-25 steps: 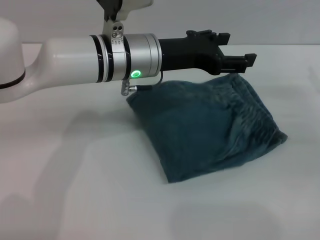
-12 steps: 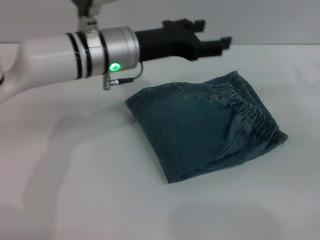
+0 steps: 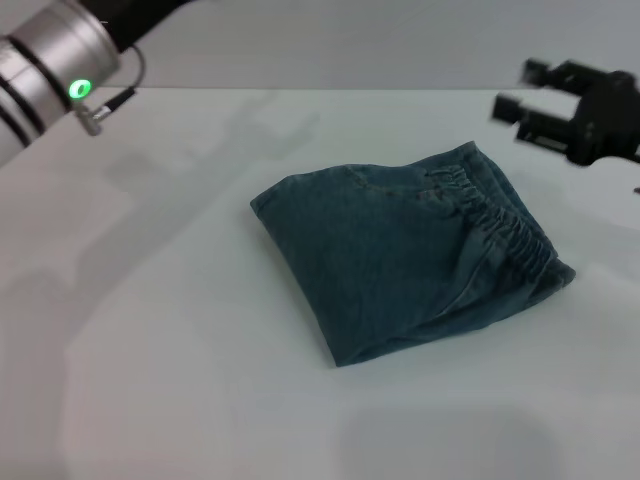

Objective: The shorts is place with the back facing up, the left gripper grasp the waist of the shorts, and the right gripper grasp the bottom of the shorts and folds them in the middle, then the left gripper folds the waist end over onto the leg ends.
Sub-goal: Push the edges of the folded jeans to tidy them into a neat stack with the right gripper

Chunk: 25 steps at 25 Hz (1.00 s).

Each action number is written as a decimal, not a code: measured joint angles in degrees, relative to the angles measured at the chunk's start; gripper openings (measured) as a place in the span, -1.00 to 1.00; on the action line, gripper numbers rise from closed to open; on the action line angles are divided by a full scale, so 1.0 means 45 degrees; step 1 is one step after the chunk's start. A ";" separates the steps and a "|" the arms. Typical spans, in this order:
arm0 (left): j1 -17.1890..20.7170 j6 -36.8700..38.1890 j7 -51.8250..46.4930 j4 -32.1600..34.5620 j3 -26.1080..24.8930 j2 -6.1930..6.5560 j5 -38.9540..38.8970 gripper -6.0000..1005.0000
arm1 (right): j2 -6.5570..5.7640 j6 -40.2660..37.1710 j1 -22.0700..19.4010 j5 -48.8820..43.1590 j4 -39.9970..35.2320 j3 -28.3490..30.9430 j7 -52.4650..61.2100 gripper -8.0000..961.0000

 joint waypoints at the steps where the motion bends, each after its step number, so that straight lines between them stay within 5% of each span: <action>1: 0.0078 0.0053 0.0172 -0.0002 -0.0037 0.0000 -0.0201 0.69 | -0.0014 -0.0505 0.0141 -0.0608 -0.0431 0.0000 0.0577 0.32; 10: 0.0201 0.0123 0.0572 -0.0376 -0.0115 0.0001 -0.0748 0.69 | -0.0430 -0.5735 0.2721 -0.4996 -0.2116 -0.0046 0.5072 0.32; 18: -0.0076 -0.0048 0.0742 -0.0929 -0.0128 0.0017 -0.0772 0.69 | -0.0644 -0.6964 0.4416 -0.7155 -0.2012 -0.1410 0.6339 0.32; 22: -0.0021 -0.0032 0.0754 -0.1010 -0.0121 0.0020 -0.0773 0.69 | -0.0384 -0.6766 0.5062 -0.8643 -0.1396 -0.1921 0.6426 0.32; 25: 0.0039 0.0019 0.0755 -0.1114 -0.0088 0.0013 -0.0786 0.69 | 0.0162 -0.6158 0.5364 -0.9776 -0.1064 -0.2318 0.6377 0.32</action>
